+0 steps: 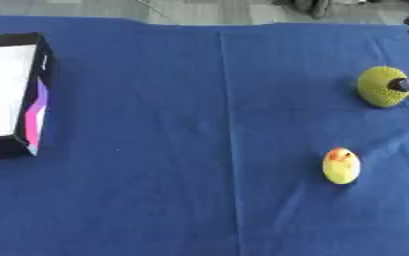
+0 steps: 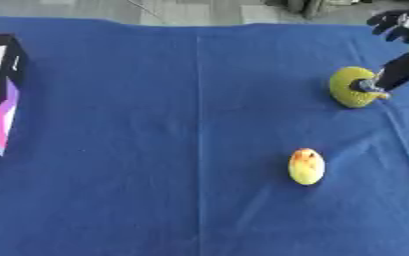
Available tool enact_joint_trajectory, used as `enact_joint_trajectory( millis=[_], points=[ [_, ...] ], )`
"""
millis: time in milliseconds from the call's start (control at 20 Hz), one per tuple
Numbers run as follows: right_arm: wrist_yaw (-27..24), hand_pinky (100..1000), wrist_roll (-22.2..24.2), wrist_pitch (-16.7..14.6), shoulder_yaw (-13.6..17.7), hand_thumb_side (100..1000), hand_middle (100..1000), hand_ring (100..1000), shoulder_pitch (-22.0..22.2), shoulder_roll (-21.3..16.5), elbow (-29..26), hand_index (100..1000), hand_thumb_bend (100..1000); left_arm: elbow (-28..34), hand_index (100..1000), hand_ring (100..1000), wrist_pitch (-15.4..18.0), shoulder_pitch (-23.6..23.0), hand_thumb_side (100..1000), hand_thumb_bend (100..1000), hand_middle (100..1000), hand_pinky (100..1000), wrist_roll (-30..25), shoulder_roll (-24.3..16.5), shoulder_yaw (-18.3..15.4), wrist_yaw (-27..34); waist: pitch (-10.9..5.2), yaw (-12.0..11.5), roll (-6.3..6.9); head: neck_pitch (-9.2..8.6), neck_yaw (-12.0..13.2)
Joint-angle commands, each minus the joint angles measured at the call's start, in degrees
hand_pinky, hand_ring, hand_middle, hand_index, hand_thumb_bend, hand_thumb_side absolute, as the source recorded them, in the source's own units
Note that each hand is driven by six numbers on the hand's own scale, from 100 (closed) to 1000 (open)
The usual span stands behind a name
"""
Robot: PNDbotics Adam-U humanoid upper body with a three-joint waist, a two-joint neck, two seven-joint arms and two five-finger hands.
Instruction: Pick up the objects with one hand, pass them to the other hand, and then place them into the box on the other side of the table.
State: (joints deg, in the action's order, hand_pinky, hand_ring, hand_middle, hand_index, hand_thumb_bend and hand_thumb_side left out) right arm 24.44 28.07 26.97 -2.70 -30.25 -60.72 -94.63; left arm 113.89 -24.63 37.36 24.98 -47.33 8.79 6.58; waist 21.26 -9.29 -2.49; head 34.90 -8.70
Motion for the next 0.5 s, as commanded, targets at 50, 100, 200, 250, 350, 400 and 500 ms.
enact_joint_trajectory(
  millis=[50,100,200,250,350,400,500],
  points=[
    [1.0,912,0.4,-0.4,0.9,121,885,903,-0.8,-1.7,1.4,969,496,0.7,902,755,0.9,0.8,847,139,778,744,0.1,-0.9,-0.2,0.6,-0.98,0.0,0.08,-0.99,-0.6],
    [1.0,910,0.5,-0.5,0.9,102,878,901,-0.7,-1.5,1.8,965,462,0.7,895,751,1.1,0.9,840,136,771,739,0.2,-0.8,-0.2,0.6,-0.83,-0.2,0.07,-1.09,-0.8],
    [1.3,907,0.6,-0.5,0.6,100,876,899,-0.5,-0.9,3.3,962,448,0.7,890,750,2.6,1.4,835,136,767,738,0.6,-0.4,-0.3,0.8,-0.33,-0.9,0.01,-1.41,-1.6],
    [1.6,907,0.2,-0.4,0.5,100,876,900,-0.5,-0.6,3.9,960,442,0.7,889,750,3.1,1.6,835,136,767,739,0.8,-0.2,-0.3,0.9,-0.13,-1.2,0.02,-1.57,-1.8],
    [2.7,902,-0.8,0.1,0.2,100,873,899,-0.3,-0.2,5.2,950,408,0.7,887,750,3.8,1.8,836,134,766,739,0.9,0.0,-0.1,1.0,0.23,-1.7,0.07,-1.91,-2.3],
    [3.5,901,-1.2,0.5,0.1,100,872,898,-0.2,0.0,5.9,946,402,0.7,886,750,4.1,1.9,836,134,765,739,0.9,0.1,0.0,1.0,0.38,-1.9,0.11,-2.07,-2.5],
    [5.7,900,-2.0,1.6,-0.3,100,867,899,0.0,0.3,7.6,939,392,0.7,887,750,4.5,2.0,836,132,765,740,0.9,0.1,0.1,0.8,0.65,-2.3,0.16,-2.26,-3.0]
  ],
)
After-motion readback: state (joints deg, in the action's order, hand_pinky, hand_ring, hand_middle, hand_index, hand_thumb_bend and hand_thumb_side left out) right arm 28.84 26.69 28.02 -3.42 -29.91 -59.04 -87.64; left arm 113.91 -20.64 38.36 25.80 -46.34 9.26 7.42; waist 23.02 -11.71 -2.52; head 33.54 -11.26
